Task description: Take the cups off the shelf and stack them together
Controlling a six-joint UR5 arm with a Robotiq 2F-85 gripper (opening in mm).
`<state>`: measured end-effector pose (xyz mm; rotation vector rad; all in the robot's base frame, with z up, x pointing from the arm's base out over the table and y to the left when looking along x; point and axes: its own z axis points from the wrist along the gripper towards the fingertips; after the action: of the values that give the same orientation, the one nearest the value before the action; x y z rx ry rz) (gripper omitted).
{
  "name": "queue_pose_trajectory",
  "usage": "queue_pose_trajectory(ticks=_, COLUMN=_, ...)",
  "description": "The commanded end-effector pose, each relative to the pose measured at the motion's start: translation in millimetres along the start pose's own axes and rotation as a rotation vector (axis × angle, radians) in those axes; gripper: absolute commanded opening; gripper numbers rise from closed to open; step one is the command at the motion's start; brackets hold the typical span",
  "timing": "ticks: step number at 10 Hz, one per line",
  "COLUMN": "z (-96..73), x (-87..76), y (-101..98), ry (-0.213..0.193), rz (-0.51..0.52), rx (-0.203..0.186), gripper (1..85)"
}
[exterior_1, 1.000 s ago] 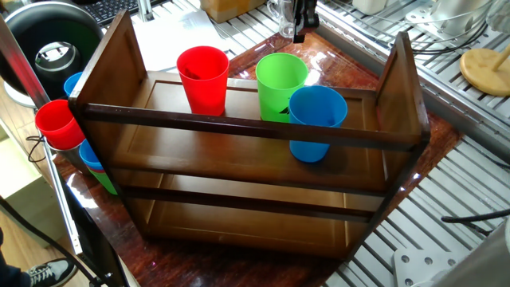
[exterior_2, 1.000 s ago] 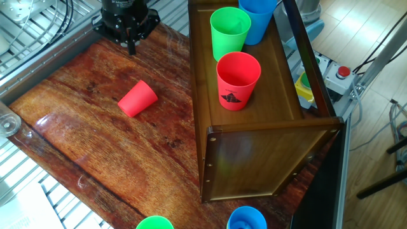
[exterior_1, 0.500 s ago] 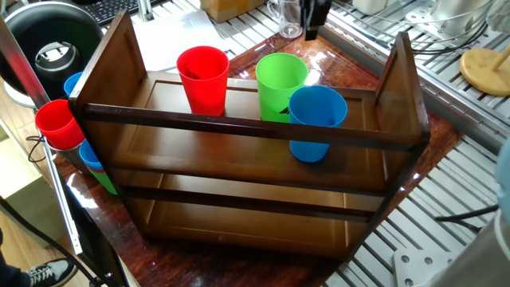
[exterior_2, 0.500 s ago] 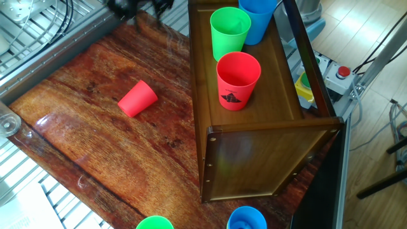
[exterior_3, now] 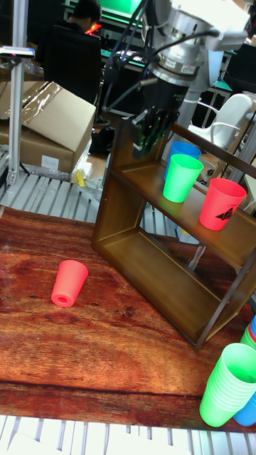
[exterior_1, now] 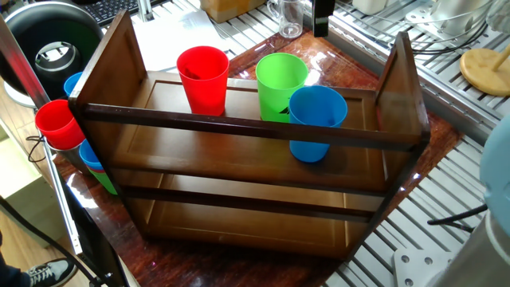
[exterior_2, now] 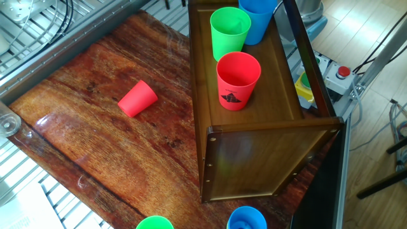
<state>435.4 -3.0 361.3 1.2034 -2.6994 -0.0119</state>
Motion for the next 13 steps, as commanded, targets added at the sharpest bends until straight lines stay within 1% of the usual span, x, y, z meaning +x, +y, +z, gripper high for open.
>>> queue_pose_trajectory(ticks=1, z=-5.6, x=0.6, y=-19.4, ry=0.011, rz=-0.031, rx=0.089, gripper=1.3)
queue_pose_trajectory(ticks=2, z=-5.8, x=-4.1, y=-21.2, ry=-0.006, rz=-0.050, rx=0.096, gripper=1.3)
queue_pose_trajectory(ticks=3, z=-5.9, x=-17.2, y=-18.1, ry=-0.055, rz=-0.076, rx=0.086, gripper=1.3)
queue_pose_trajectory(ticks=4, z=-6.2, x=-26.0, y=-11.8, ry=-0.090, rz=-0.086, rx=0.064, gripper=1.3)
queue_pose_trajectory(ticks=5, z=-6.0, x=-27.2, y=-6.5, ry=-0.096, rz=-0.071, rx=0.043, gripper=1.3)
queue_pose_trajectory(ticks=6, z=-5.8, x=-27.5, y=3.9, ry=-0.098, rz=-0.037, rx=0.001, gripper=1.3)
queue_pose_trajectory(ticks=7, z=-9.2, x=-21.3, y=27.3, ry=-0.093, rz=0.014, rx=-0.066, gripper=1.3)
queue_pose_trajectory(ticks=8, z=-10.5, x=-13.7, y=38.2, ry=-0.094, rz=0.042, rx=-0.077, gripper=2.3)
queue_pose_trajectory(ticks=9, z=-9.4, x=-9.3, y=43.3, ry=-0.099, rz=0.040, rx=-0.084, gripper=14.0)
queue_pose_trajectory(ticks=10, z=-9.9, x=-16.7, y=55.0, ry=-0.136, rz=0.054, rx=-0.121, gripper=23.0)
queue_pose_trajectory(ticks=11, z=-11.8, x=-19.5, y=69.1, ry=-0.136, rz=0.088, rx=-0.163, gripper=26.3)
queue_pose_trajectory(ticks=13, z=-14.9, x=-17.2, y=77.8, ry=-0.121, rz=0.123, rx=-0.166, gripper=26.3)
